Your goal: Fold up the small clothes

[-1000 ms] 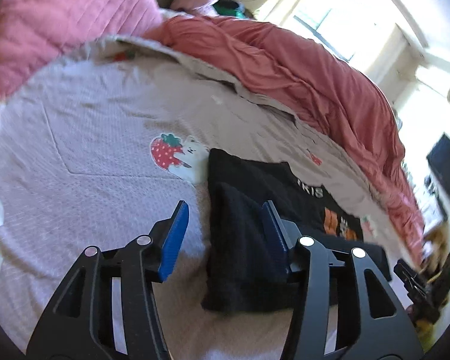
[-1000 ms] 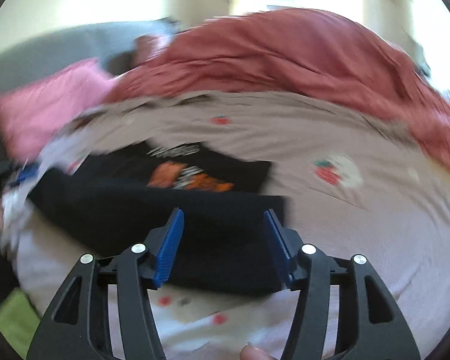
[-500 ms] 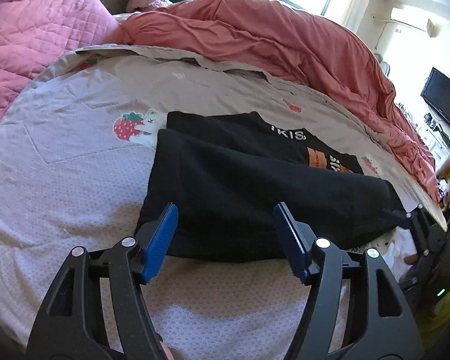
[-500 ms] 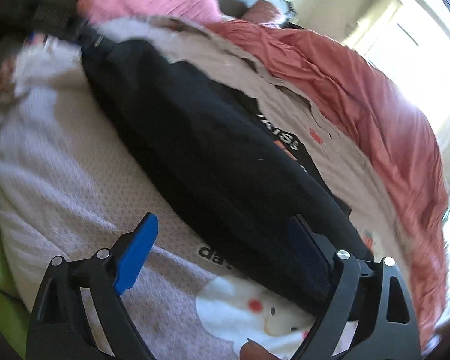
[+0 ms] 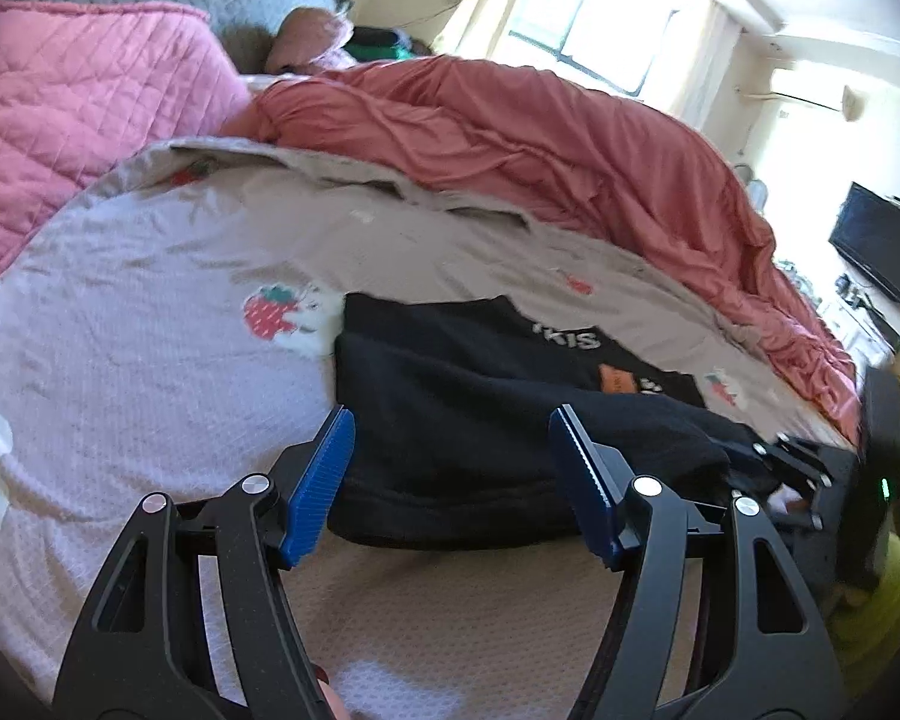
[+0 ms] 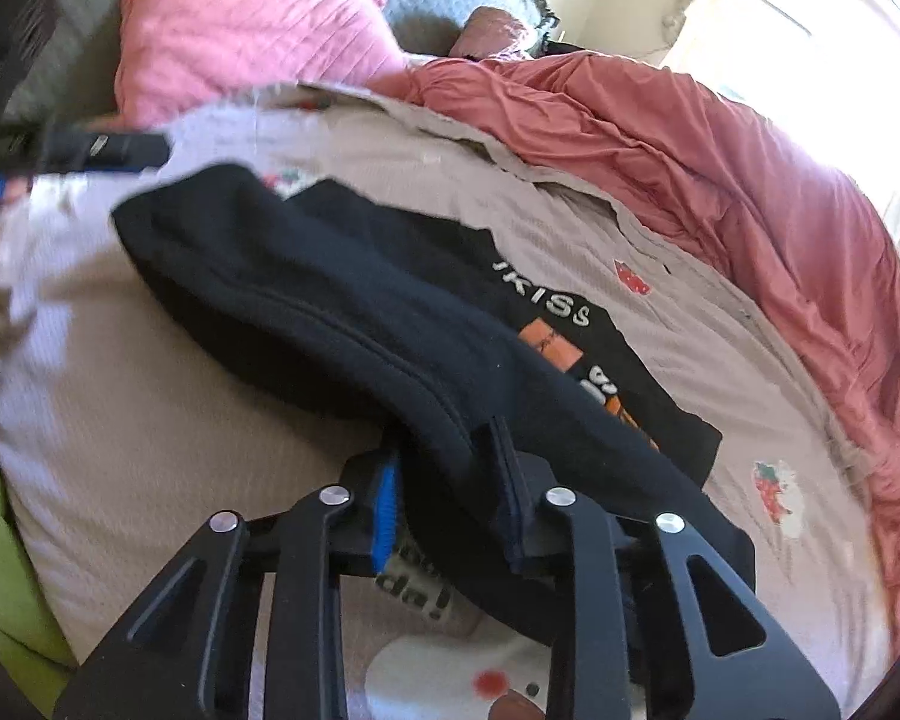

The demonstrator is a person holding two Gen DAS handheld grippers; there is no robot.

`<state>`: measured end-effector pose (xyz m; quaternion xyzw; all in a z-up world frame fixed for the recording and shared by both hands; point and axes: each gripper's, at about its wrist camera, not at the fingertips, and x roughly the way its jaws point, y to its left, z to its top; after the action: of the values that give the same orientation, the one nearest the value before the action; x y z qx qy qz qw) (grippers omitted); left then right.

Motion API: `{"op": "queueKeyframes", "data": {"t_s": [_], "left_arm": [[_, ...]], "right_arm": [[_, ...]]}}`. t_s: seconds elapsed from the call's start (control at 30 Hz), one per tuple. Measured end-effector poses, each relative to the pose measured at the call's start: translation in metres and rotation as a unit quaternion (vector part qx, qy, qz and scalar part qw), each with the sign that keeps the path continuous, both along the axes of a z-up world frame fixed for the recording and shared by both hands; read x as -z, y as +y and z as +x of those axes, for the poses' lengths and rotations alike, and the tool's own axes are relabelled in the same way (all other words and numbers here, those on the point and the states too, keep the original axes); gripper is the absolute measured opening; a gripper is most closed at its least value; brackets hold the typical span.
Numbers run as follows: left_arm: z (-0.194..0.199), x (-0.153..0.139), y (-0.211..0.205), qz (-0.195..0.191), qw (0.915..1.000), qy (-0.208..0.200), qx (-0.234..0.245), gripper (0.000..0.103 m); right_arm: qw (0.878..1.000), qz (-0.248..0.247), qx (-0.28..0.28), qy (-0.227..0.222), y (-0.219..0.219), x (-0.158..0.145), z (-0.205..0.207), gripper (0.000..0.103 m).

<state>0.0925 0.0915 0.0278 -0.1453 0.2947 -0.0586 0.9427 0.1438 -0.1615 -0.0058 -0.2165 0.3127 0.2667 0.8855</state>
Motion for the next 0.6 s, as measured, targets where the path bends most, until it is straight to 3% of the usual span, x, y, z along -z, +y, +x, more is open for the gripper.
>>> {"op": "queueKeyframes", "data": {"t_s": [0.13,0.37,0.47,0.6], "left_arm": [[-0.002,-0.002,-0.018,0.019,0.9991,-0.014,0.034,0.059],[0.005,0.011,-0.043,0.053,0.9958,0.007,0.074,0.06],[0.008,0.016,-0.044,0.054,0.9954,0.016,0.078,0.061],[0.015,0.027,-0.039,0.045,0.9954,0.043,0.073,0.061]], "right_arm": [[0.999,0.03,0.006,0.021,-0.001,-0.008,0.022,0.022],[0.994,0.079,-0.003,0.08,-0.004,-0.023,0.053,0.023],[0.992,0.097,-0.009,0.085,-0.013,-0.031,0.053,0.023],[0.995,0.077,-0.001,0.066,-0.011,-0.029,0.055,0.022]]}}
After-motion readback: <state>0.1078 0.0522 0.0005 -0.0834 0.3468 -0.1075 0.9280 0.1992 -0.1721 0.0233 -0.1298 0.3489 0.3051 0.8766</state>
